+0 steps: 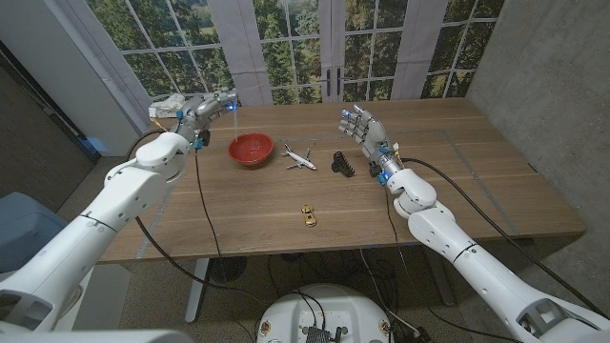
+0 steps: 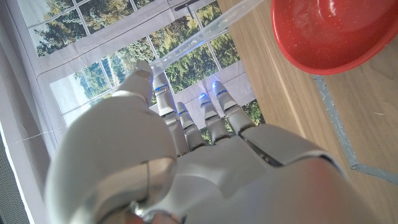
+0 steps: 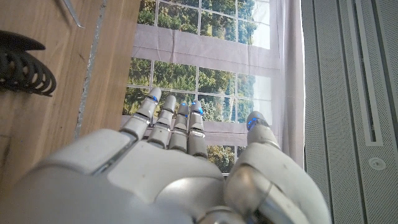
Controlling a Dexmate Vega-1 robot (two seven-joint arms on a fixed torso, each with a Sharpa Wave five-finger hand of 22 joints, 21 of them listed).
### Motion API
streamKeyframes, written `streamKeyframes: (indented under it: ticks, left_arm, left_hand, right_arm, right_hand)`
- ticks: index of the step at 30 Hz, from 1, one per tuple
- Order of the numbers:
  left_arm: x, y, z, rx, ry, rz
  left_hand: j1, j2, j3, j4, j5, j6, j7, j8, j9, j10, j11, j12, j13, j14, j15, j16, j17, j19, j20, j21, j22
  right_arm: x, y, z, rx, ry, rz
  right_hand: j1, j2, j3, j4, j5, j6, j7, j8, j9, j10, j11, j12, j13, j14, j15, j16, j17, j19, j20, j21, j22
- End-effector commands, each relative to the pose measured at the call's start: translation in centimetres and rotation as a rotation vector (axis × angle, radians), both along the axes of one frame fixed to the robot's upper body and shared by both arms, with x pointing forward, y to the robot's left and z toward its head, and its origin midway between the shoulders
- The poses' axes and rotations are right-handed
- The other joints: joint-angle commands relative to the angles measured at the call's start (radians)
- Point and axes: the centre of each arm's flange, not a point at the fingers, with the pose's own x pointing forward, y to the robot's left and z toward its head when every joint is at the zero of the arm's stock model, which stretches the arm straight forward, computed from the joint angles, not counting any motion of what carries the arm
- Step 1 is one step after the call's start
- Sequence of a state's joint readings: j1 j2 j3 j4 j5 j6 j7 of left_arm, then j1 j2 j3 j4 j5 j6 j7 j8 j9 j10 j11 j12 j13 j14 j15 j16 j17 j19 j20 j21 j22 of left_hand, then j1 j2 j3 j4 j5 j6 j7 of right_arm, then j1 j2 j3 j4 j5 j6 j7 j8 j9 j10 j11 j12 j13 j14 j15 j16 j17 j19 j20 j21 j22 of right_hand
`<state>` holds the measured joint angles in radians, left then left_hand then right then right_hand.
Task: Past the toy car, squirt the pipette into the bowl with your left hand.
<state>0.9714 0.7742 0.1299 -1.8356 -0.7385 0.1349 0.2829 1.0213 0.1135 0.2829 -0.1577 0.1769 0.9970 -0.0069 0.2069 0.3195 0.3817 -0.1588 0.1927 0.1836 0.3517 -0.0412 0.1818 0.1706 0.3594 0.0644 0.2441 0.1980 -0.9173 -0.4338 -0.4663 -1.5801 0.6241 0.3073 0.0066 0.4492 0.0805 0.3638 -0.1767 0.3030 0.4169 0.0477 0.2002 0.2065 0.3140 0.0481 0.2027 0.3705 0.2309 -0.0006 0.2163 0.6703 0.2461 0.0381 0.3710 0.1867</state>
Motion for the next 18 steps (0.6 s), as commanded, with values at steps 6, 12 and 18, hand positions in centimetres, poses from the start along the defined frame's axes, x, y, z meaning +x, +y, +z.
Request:
streamKeyframes:
  ticks: [6, 12, 18]
  left_arm:
    - [-2.2, 0.0, -2.8, -0.067, 0.073, 0.001]
    - [-3.1, 0.3, -4.3, -0.103, 0.107, 0.026]
    - [-4.0, 0.5, -5.5, -0.136, 0.131, 0.054]
  left_hand:
    - [-0.002, 0.005, -0.002, 0.0, -0.004, 0.005, 0.006, -0.002, -0.002, 0.004, 0.004, 0.004, 0.002, -0.007, -0.043, 0.0, 0.002, -0.002, 0.001, -0.003, 0.001]
    - [-0.004, 0.004, -0.003, -0.001, -0.004, 0.006, 0.006, -0.003, -0.005, 0.003, 0.006, 0.004, 0.002, -0.011, -0.039, -0.001, 0.002, -0.005, 0.003, -0.004, 0.001]
    - [-0.005, 0.004, -0.003, -0.001, -0.004, 0.005, 0.009, -0.004, -0.007, 0.001, 0.007, 0.004, 0.002, -0.015, -0.035, -0.002, 0.001, -0.007, 0.004, -0.005, 0.001]
  right_arm:
    - [-1.2, -1.0, -0.4, -0.069, -0.088, -0.106]
    - [-1.0, -1.2, -0.7, -0.073, -0.101, -0.115]
    - [-0.6, -1.4, -0.9, -0.069, -0.107, -0.116]
  right_hand:
    - [0.093, 0.033, 0.053, -0.005, 0.037, -0.016, -0.031, -0.004, -0.009, -0.008, -0.024, -0.008, -0.032, -0.032, -0.03, -0.025, -0.054, -0.017, -0.058, -0.025, -0.006]
    - [0.096, 0.055, 0.057, 0.011, 0.037, -0.012, -0.043, -0.004, -0.012, -0.004, -0.033, -0.008, -0.046, -0.049, -0.053, -0.027, -0.071, -0.029, -0.09, -0.036, -0.007]
    - [0.121, 0.088, 0.077, 0.009, 0.04, -0.021, -0.029, -0.009, -0.015, -0.009, -0.044, -0.011, -0.064, -0.08, -0.076, -0.035, -0.1, -0.036, -0.126, -0.048, -0.009]
